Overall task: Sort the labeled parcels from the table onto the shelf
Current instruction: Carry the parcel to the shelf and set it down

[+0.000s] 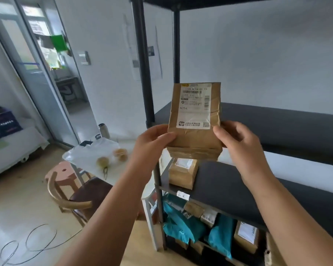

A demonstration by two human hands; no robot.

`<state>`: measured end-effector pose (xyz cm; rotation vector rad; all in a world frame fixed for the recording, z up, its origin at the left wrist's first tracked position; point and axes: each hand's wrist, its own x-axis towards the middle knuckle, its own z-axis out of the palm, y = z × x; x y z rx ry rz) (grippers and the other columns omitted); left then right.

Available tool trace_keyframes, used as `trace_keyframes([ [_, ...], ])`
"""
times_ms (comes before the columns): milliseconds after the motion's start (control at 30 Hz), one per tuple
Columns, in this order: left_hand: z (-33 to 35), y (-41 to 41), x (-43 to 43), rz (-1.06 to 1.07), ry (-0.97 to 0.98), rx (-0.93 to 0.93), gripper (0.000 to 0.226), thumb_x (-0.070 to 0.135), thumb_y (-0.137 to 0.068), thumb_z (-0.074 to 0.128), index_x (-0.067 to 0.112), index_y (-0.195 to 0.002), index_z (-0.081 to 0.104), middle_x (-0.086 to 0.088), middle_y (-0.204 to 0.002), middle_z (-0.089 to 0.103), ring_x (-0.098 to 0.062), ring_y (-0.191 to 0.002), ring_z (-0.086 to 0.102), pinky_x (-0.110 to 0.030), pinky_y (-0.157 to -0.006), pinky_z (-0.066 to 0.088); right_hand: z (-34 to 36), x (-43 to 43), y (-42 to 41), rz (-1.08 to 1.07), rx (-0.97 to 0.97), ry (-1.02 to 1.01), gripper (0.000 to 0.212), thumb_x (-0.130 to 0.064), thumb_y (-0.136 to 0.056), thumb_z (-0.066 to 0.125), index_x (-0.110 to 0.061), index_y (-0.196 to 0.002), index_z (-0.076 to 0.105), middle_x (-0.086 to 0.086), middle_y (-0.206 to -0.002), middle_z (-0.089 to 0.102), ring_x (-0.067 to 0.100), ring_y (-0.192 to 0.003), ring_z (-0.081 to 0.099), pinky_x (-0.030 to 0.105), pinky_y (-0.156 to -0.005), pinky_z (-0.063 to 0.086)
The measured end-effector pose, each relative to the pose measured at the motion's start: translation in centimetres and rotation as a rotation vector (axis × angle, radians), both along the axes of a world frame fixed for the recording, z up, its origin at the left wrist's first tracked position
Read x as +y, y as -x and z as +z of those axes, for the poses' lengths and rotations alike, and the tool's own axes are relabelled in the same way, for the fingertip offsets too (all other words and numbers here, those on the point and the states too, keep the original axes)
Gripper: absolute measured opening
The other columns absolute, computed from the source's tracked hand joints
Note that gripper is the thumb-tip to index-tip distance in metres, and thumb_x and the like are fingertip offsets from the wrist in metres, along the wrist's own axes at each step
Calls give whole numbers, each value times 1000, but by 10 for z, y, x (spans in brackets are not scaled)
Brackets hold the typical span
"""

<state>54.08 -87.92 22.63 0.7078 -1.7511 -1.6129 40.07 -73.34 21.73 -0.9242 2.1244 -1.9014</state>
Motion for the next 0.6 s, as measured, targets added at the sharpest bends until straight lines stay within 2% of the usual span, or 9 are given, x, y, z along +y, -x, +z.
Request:
trace_keyframes([
  [133,20,42,-34,-33,79,52,18,20,-93,63,34,-97,74,8,-96,78,-10,-91,72,-23,-84,53,18,-37,35,-12,31,29,42,-49,-88,62,-26,-123,62,-15,-110,67,-7,-93,59,9,-63,41],
  [233,28,73,-58,-36,83,72,22,25,-94,61,25,-114,71,4,-101,77,-8,-86,72,-22,-76,54,26,-64,61,-7,36,21,42,-50,-89,59,-25,-123,60,-15,-107,65,-7,-93,57,12,-65,39],
  [333,32,103,-80,-5,79,68,28,28,-96,58,20,-122,64,4,-106,72,-12,-96,68,-26,-83,54,30,-92,83,-17,30,-2,41,-50,-91,57,-24,-123,60,-13,-108,65,2,-98,60,14,-66,41],
  [400,32,117,-95,-18,62,75,29,29,-97,55,19,-121,66,2,-109,72,-15,-102,67,-31,-91,54,30,-107,94,-16,9,-20,44,-52,-90,56,-24,-124,60,-10,-113,65,6,-102,60,16,-68,43],
  [433,32,123,-101,-30,51,78,28,30,-98,53,19,-119,67,1,-109,72,-15,-101,67,-29,-89,54,30,-114,98,-12,-3,-31,47,-54,-90,56,-24,-126,60,-10,-115,65,7,-103,60,17,-69,44],
  [533,30,138,-117,-63,13,84,30,31,-100,48,15,-118,67,-2,-105,72,-13,-93,67,-16,-70,51,28,-129,107,-18,-42,-68,56,-59,-87,55,-25,-132,58,-8,-123,64,13,-111,59,25,-83,45],
  [600,28,146,-125,-92,21,63,34,30,-101,44,11,-123,62,-5,-106,69,-15,-92,66,-15,-64,48,27,-135,110,-38,-55,-105,57,-59,-89,53,-24,-134,57,-9,-124,61,13,-111,56,27,-86,42],
])
